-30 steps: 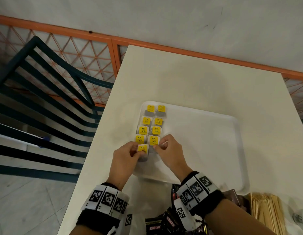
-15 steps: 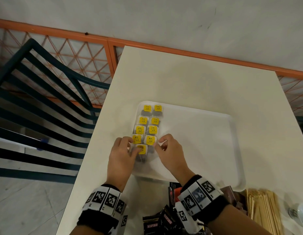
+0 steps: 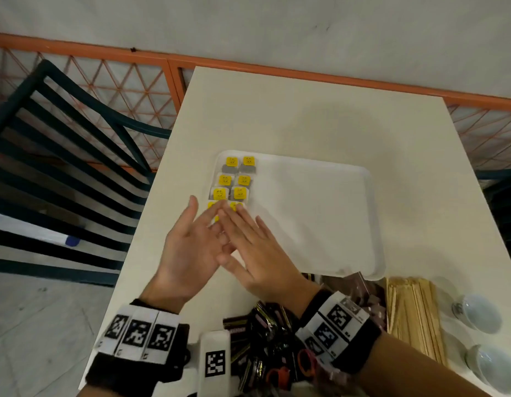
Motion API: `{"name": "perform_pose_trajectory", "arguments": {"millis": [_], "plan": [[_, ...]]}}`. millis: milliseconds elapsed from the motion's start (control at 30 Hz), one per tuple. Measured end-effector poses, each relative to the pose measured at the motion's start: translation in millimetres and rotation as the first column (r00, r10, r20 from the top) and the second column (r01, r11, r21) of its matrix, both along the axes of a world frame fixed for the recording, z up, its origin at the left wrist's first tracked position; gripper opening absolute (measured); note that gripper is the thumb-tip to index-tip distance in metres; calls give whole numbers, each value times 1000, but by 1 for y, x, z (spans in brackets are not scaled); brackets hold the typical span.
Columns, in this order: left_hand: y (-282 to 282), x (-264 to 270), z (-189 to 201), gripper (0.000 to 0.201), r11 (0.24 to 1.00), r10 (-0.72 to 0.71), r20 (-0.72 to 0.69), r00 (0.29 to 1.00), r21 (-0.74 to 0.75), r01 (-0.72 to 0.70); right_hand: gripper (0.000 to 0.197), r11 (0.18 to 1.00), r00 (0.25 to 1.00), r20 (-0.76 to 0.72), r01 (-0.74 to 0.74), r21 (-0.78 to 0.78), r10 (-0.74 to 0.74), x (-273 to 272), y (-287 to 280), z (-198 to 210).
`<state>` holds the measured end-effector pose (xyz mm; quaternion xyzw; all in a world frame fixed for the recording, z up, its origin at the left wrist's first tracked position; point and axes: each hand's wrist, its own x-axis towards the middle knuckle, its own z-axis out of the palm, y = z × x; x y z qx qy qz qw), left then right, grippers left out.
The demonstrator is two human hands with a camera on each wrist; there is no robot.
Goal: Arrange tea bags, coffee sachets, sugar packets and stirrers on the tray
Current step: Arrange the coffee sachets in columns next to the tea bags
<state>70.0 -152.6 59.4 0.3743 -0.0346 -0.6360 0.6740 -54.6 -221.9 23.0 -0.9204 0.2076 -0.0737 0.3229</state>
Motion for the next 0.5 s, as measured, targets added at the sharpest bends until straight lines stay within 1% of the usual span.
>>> {"name": "perform_pose_trajectory", "arguments": {"millis": [33,67,100,133,167,200,233,267,300,367,400,433,467,500], "plan": [[7,-3,0,83,1000,-16,95,995,-4,16,67,999,999,-33,34,32,-33,-9,-2,4],[15,-7,-1,76,1000,-30,222,975,15,27,61,995,996,-52,79,60,-76,-20,-5,6],[25,-13,-4,61,997,-50,370,928,70,26,54,988,990,-65,131,78,-126,-31,-9,8],[33,-20,-5,42,990,-90,513,853,137,22,47,981,983,-75,175,83,-168,-45,-12,7],[43,-27,-8,26,975,-163,646,746,221,22,40,975,977,-76,207,78,-201,-58,-15,5],[53,-33,-14,19,947,-268,742,614,321,25,34,971,972,-75,230,69,-225,-73,-15,3],[62,-39,-21,19,900,-397,784,476,433,37,29,967,967,-79,246,61,-241,-87,-15,-1],[71,-44,-30,26,838,-524,771,362,542,59,26,966,965,-94,251,60,-245,-101,-13,-4],[79,-49,-38,41,769,-630,725,278,632,95,26,968,965,-124,242,62,-233,-115,-9,-8],[90,-61,-52,74,657,-753,634,175,739,149,35,988,966,-216,150,29,-140,-137,2,-15],[93,-68,-57,88,628,-778,616,119,762,157,44,997,958,-274,83,-9,-82,-145,10,-18],[95,-73,-61,97,614,-787,614,53,773,161,55,999,948,-317,26,-47,-40,-149,18,-20],[95,-79,-62,102,613,-783,622,-7,773,162,66,998,940,-342,-2,-70,-22,-151,25,-21],[95,-83,-64,104,620,-772,634,-52,768,163,73,997,935,-354,3,-83,-32,-151,33,-20]]}}
